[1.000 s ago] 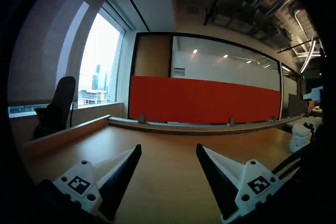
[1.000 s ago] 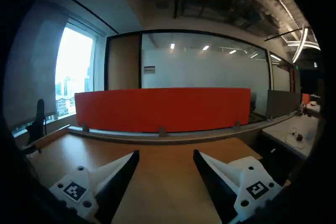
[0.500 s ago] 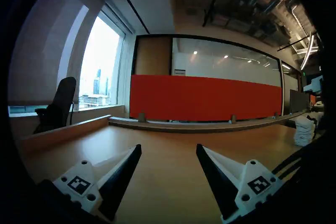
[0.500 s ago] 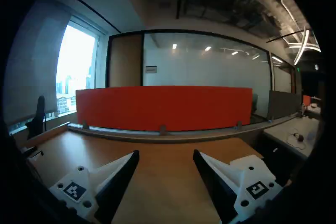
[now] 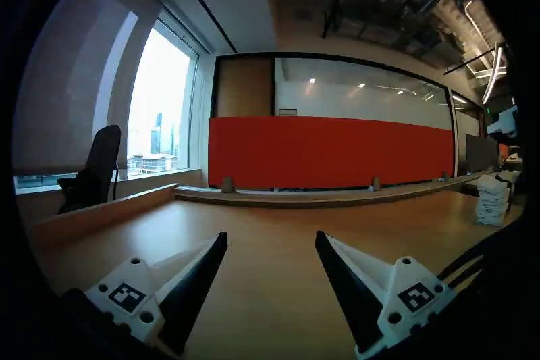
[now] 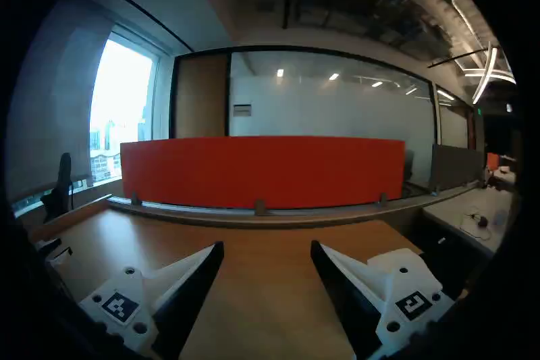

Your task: Fold towel

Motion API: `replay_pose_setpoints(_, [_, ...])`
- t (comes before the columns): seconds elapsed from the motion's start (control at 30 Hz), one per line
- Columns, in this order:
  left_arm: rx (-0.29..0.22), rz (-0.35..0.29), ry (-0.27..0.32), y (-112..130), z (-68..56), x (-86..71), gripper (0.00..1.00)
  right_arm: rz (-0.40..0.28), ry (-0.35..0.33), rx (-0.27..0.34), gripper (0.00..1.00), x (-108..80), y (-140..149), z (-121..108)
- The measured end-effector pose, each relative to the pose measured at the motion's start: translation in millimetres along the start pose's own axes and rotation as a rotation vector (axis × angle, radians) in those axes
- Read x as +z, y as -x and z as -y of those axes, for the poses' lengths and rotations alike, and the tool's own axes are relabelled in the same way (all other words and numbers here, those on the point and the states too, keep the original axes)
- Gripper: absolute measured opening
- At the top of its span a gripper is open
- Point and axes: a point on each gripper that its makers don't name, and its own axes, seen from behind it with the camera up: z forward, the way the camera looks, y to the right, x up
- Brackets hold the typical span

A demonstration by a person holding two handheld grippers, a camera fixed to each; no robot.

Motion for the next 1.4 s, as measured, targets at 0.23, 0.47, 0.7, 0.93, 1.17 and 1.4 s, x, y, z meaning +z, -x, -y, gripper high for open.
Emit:
replay_pose_setpoints(0.23, [0.017,0.013,0.009,3.7,-3.1,1.6,0.97,0.000,0.005,0.002,0.99,0.4,3.6,-5.6])
replay_pose_setpoints(0.47, [0.018,0.016,0.008,4.5,-3.6,2.2,0.97,0.000,0.012,0.007,1.00,-0.8,6.4,-11.8])
replay_pose_setpoints(0.7, [0.019,0.015,0.008,4.7,-3.9,2.3,0.97,-0.025,0.033,0.002,1.00,-2.9,-0.5,-27.3])
replay_pose_setpoints(0.93, [0.019,0.016,0.008,3.8,-3.6,1.8,0.97,-0.061,0.051,-0.004,1.00,-6.8,-4.9,-41.2])
replay_pose_setpoints(1.17, [0.019,0.016,0.008,3.4,-3.8,2.0,0.97,-0.059,0.057,0.000,1.00,-8.7,16.8,-51.9])
replay_pose_setpoints(1.4, [0.019,0.016,0.008,3.3,-4.0,1.7,0.97,-0.093,0.028,0.031,0.99,-10.4,36.0,-50.6])
